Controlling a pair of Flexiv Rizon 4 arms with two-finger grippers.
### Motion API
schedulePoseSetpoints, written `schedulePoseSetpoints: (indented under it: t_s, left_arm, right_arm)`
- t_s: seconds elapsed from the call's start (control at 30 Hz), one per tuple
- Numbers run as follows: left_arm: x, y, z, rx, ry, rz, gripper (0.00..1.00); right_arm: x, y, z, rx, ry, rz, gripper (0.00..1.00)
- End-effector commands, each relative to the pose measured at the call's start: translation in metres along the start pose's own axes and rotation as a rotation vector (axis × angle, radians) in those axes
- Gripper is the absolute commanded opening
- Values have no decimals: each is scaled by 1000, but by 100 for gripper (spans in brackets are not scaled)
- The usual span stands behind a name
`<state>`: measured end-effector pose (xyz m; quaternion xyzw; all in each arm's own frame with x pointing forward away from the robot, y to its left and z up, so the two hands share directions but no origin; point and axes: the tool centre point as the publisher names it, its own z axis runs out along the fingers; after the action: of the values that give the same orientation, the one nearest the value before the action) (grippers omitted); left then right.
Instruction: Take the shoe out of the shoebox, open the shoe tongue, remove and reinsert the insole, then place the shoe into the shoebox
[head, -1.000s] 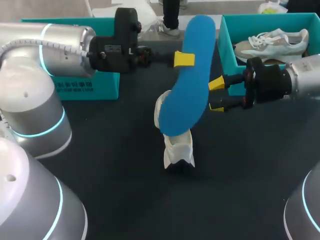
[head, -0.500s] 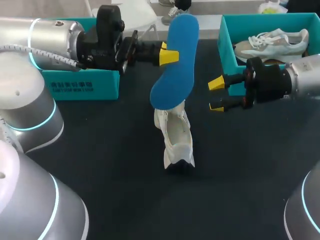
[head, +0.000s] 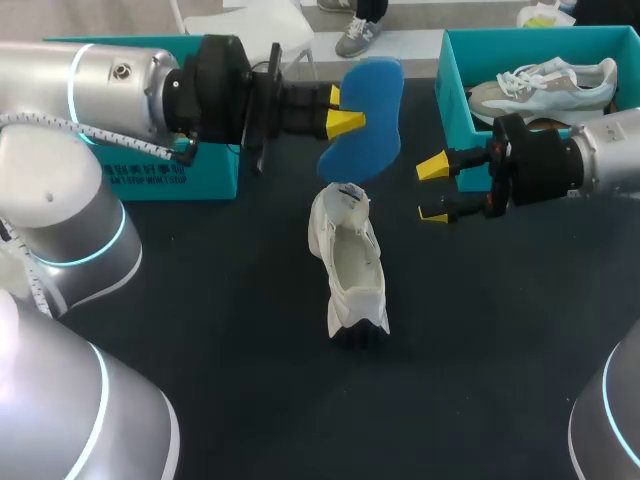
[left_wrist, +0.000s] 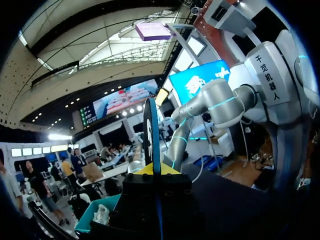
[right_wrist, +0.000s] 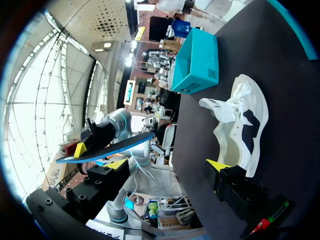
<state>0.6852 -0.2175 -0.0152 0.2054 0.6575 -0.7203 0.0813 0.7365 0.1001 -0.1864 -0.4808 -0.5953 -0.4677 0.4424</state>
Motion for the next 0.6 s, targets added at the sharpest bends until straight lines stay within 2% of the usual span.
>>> schedulePoseSetpoints:
  t_s: [0.03,0.1,0.17,0.23,0.37,0.43,0.57,0.6]
  left_arm:
    - [2,3,-1,9,-3,28,0]
    - [2,3,-1,9,-3,28,0]
    - [9,17,-2,-24,31,119,0]
    - [13,23,-5,-16,68,202,0]
    - [17,31,-14,19,74,266,0]
    - [20,34,-18,18,98,358,0]
    - [23,38,-24,64,102,495,0]
    - [24,39,-24,47,110,527,0]
  right_arm:
    - [-1,0,1,-1,-1,0,100]
    - [-1,0,1,-1,-1,0,100]
    - [-1,0,1,-1,-1,0,100]
    - [-1,0,1,-1,-1,0,100]
    - [-1,0,1,-1,-1,0,100]
    - [-1,0,1,-1,-1,0,100]
    - [-1,0,1,-1,-1,0,100]
    - [-1,0,1,-1,-1,0,100]
